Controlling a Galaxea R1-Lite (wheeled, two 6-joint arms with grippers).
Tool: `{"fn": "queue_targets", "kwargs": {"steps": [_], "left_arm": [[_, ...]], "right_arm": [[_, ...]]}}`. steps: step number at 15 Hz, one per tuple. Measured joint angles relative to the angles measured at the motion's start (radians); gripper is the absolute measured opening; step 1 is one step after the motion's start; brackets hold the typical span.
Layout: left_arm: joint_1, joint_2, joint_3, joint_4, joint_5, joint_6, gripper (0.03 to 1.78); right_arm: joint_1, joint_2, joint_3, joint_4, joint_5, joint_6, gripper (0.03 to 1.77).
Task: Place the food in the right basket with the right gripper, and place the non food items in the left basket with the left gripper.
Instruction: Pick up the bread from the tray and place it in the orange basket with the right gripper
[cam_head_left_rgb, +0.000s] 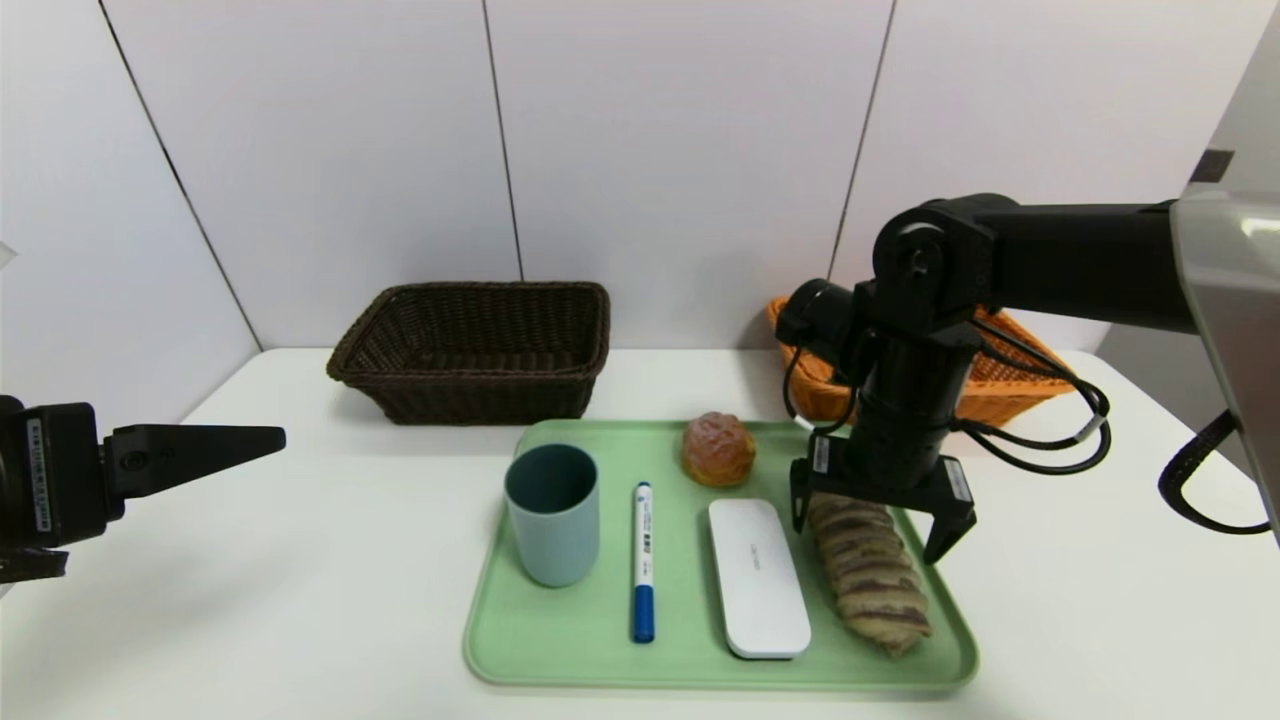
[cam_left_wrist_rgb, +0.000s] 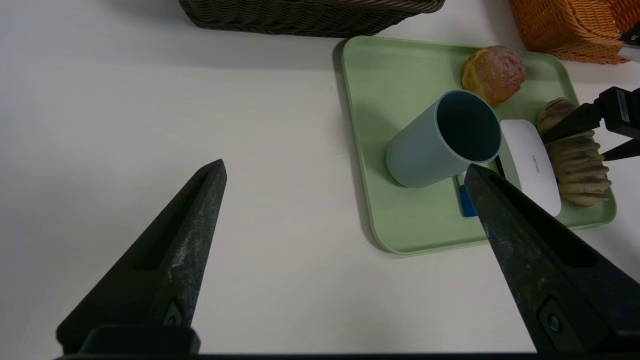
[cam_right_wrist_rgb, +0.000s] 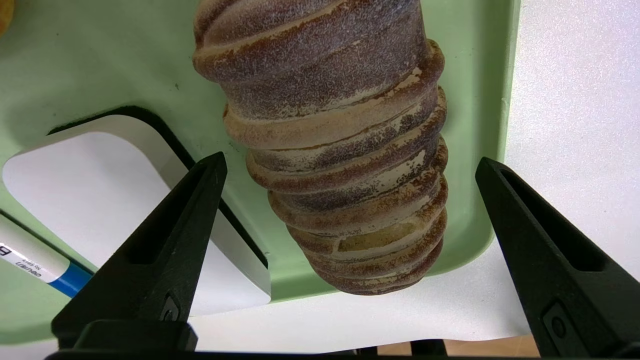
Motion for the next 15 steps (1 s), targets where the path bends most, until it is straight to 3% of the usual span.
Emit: {"fn": "queue_targets", "kwargs": {"steps": [8, 12, 15], "left_arm": [[0.0, 0.009, 0.007, 0.0, 0.001, 0.0, 1.69], [0.0, 0.008, 0.007, 0.001, 0.001, 0.0, 1.69], [0.0, 0.006, 0.007, 0.002, 0.001, 0.001, 1.69]], "right_arm": [[-0.001, 0.01, -0.001, -0.003, 0.01, 0.001, 1.71], [-0.003, 0.014, 0.0, -0.004, 0.011, 0.002, 1.09], [-0.008, 0.018, 0.0, -0.004, 0.013, 0.002, 0.79]]}}
